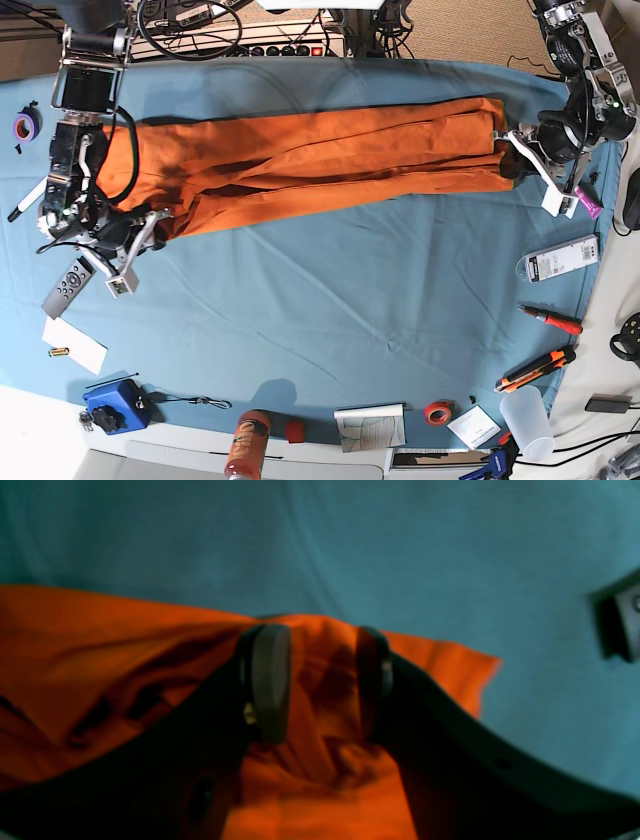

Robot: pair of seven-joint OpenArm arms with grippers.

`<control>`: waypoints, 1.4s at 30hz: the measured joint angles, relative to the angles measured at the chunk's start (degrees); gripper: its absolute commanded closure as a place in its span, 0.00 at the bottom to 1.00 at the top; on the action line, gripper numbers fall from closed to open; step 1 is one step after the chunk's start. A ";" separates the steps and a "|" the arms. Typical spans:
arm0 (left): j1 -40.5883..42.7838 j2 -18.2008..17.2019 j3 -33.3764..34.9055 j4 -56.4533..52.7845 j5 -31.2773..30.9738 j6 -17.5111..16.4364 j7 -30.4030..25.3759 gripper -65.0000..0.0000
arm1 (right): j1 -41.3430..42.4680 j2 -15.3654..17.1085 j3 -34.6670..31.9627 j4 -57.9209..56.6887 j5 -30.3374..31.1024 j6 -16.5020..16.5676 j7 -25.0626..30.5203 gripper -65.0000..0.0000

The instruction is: Layout the t-shirt on the table in an organized manner, then fold the t-shirt properly

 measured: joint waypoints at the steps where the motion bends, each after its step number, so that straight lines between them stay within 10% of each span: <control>1: -0.02 0.00 0.00 0.00 -0.07 0.00 -0.02 1.00 | 0.00 -0.52 0.00 0.00 0.02 0.20 -0.02 0.66; 4: 0.00 0.02 0.00 0.00 -0.09 0.00 0.00 1.00 | 0.00 -1.53 -0.02 0.00 -0.02 0.20 -1.11 0.68; 9: -0.02 0.00 0.00 0.00 -0.07 0.00 0.00 1.00 | 0.09 -1.49 -0.55 0.00 -0.11 0.17 -2.75 1.00; 37: -0.02 0.02 0.00 0.00 -0.09 0.00 0.00 1.00 | -0.96 -1.33 -0.55 14.71 -3.17 -1.14 -6.64 1.00; 42: 0.00 0.00 0.00 0.00 -0.07 0.00 0.00 1.00 | -1.62 -1.36 -0.55 14.69 -4.46 -1.14 -7.37 0.75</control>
